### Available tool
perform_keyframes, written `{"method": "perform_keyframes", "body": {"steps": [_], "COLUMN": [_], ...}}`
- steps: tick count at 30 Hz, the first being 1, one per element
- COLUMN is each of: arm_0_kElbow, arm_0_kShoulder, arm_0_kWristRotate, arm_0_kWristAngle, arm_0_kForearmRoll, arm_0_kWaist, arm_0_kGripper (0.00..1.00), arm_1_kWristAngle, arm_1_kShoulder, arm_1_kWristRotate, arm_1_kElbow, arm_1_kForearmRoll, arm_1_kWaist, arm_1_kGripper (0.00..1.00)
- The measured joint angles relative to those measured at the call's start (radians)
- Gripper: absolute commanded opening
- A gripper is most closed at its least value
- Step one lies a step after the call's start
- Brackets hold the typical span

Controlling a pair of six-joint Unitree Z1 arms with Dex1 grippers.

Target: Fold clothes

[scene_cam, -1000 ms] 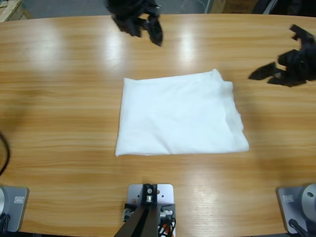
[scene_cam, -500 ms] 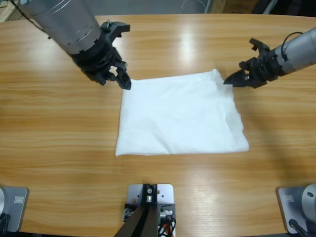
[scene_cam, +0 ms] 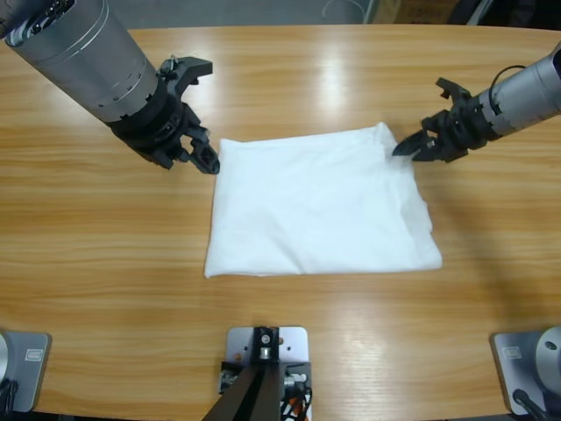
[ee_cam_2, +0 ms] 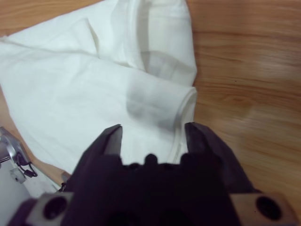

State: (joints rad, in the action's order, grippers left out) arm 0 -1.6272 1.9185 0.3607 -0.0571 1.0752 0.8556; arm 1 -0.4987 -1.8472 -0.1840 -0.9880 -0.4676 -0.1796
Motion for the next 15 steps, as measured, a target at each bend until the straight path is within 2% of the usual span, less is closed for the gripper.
{"method": "perform_keyframes", "body": {"steps": [1,2,5,15], "arm_0_kElbow": [0.003,0.004,0.012,0.046], "arm_0_kShoulder": [0.0,0.0,-0.003,-0.013], "arm_0_kWristRotate": [0.0,0.0,0.0,0.001], "arm_0_kWristAngle": [0.0,0.0,0.0,0.0], "arm_0_kForearmRoll": [-0.002,-0.003,-0.008,-0.038], "arm_0_kWaist": [0.0,0.0,0.0,0.0], "arm_0_kGripper": [0.642,0.642,0.642,0.673], "arm_1_kWristAngle": [-0.001,-0.002,-0.006,-0.037], "arm_1_kShoulder": [-0.005,-0.012,-0.029,-0.023], "arm_1_kWristRotate": [0.0,0.0,0.004,0.082], "arm_1_kElbow": [0.0,-0.001,-0.003,-0.005], "arm_1_kForearmRoll": [0.004,0.012,0.03,0.137], "arm_1_kWaist": [0.0,0.0,0.0,0.0], "arm_1_kGripper": [0.18,0.117,0.0,0.0]}}
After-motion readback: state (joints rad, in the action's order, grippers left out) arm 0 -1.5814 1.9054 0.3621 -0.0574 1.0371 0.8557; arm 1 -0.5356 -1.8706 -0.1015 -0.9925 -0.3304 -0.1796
